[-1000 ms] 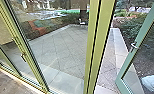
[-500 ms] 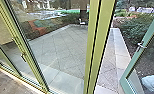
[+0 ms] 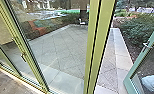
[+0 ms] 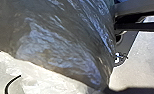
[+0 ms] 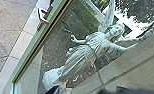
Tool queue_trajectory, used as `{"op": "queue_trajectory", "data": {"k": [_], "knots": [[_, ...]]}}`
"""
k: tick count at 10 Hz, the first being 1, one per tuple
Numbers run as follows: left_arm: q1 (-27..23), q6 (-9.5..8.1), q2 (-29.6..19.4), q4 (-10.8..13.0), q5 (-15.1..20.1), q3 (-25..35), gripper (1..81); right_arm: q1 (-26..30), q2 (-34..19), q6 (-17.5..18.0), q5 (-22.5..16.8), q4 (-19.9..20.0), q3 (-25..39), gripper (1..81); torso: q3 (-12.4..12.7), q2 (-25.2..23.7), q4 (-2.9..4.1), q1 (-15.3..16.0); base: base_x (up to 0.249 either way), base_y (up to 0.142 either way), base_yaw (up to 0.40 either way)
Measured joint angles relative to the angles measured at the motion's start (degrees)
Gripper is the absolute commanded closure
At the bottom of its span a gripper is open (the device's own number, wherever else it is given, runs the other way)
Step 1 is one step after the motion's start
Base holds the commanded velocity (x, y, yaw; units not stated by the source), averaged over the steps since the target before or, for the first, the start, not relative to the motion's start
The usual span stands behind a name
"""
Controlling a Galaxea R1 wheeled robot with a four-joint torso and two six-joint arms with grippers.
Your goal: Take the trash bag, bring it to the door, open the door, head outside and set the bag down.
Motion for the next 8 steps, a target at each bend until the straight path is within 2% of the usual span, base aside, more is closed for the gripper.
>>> {"op": "queue_trajectory", "data": {"k": [2,4,5,6,7,8], "knots": [[0.00,0.00,0.00,0.02,0.00,0.00,81.1,0.00,0.07,0.00,-6.56,11.53,2.77,1.0,0.00,0.00,0.00,0.00,0.000,0.000,0.000],[0.00,0.00,-0.02,0.02,0.02,0.00,81.1,0.00,-0.11,-0.23,-11.08,22.60,4.52,1.0,0.00,0.00,0.00,0.00,0.000,0.000,0.000],[0.00,0.00,0.00,0.02,0.02,0.00,81.1,0.00,-0.67,-0.95,-13.20,26.75,6.60,1.0,0.00,0.00,0.00,0.00,0.000,0.000,0.000],[0.00,0.00,0.00,0.02,0.02,0.00,81.1,0.00,-1.18,-1.52,-14.74,29.11,8.63,1.0,0.00,0.00,0.00,0.00,0.000,0.000,0.000],[0.00,0.00,0.00,0.02,0.02,0.00,81.1,-0.05,-2.49,-2.21,-16.23,32.61,13.20,1.0,0.00,0.00,0.00,0.00,0.000,0.000,0.000],[0.00,0.02,0.00,0.02,0.00,0.00,81.1,-0.68,-3.73,-2.43,-16.86,34.35,17.59,1.0,0.00,0.00,0.00,0.00,0.000,0.000,0.000]]}}
